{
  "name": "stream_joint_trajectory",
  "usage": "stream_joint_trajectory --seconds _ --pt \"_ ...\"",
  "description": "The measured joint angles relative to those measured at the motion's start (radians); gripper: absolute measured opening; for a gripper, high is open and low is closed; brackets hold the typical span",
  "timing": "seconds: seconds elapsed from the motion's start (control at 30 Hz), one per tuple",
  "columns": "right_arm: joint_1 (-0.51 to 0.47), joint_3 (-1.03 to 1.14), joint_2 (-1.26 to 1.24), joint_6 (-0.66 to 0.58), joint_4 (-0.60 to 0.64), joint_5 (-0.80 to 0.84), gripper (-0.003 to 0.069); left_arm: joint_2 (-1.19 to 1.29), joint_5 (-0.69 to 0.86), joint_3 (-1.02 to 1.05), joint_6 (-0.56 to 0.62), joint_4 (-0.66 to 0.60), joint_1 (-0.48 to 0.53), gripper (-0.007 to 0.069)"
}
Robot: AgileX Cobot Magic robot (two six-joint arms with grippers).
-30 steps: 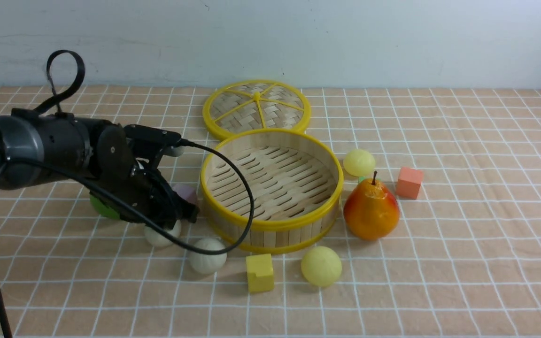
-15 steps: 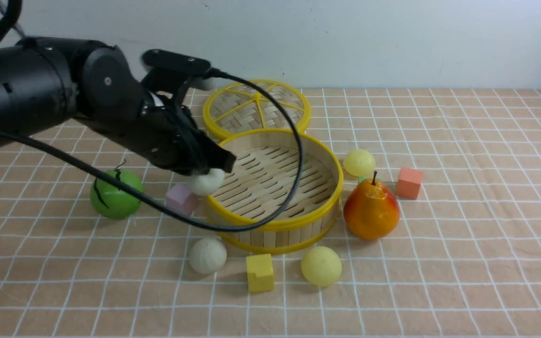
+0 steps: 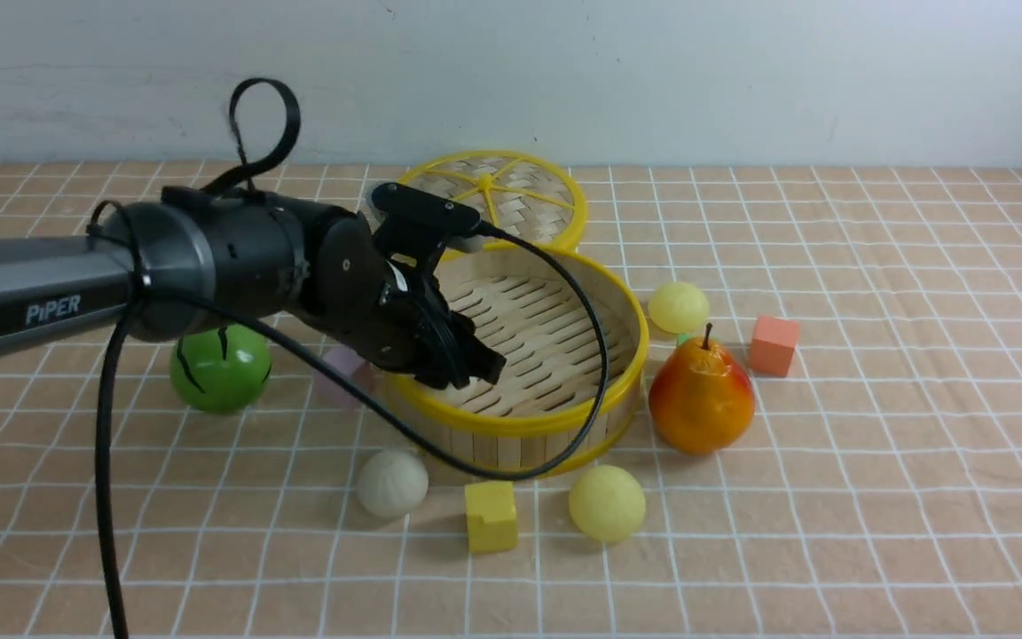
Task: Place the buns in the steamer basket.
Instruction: Use the left arm to put the steamed stuffed bun into the steamer, then use the left arm to grab a steamed stuffed bun
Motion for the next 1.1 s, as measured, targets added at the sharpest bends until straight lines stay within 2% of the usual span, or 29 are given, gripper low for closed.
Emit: stream_joint_trajectory --seconds 0.07,0.17,0.27,0.4,0.5,0.6,0.83,1.1 --pt "0.000 0.000 0.000 0.000 0.000 0.000 0.0239 -0.066 0.069 -0.026 -0.067 -0.004 0.000 0.0417" --pt "0.000 0.000 0.000 0.000 0.000 0.000 0.0239 -0.175 0.167 -0.038 -0.172 -0.003 0.000 0.0442" --pt "0.000 0.000 0.000 0.000 0.000 0.000 0.0239 -0.289 0.297 -0.013 -0.245 0.022 0.000 0.0400" --pt "0.000 0.000 0.000 0.000 0.000 0.000 0.0239 -0.349 0.428 0.136 -0.252 0.027 0.000 0.0258" --pt "0.000 0.000 0.000 0.000 0.000 0.000 0.0239 -0.328 0.406 0.212 -0.216 0.023 0.000 0.0190" --pt "0.000 0.000 0.000 0.000 0.000 0.000 0.0239 -0.305 0.340 0.239 -0.188 0.019 0.000 0.0174" --pt "0.000 0.000 0.000 0.000 0.000 0.000 0.0239 -0.222 0.175 0.240 -0.174 0.000 0.000 0.0246" --pt "0.000 0.000 0.000 0.000 0.000 0.000 0.0239 -0.162 0.117 0.240 -0.173 -0.003 0.000 0.0290"
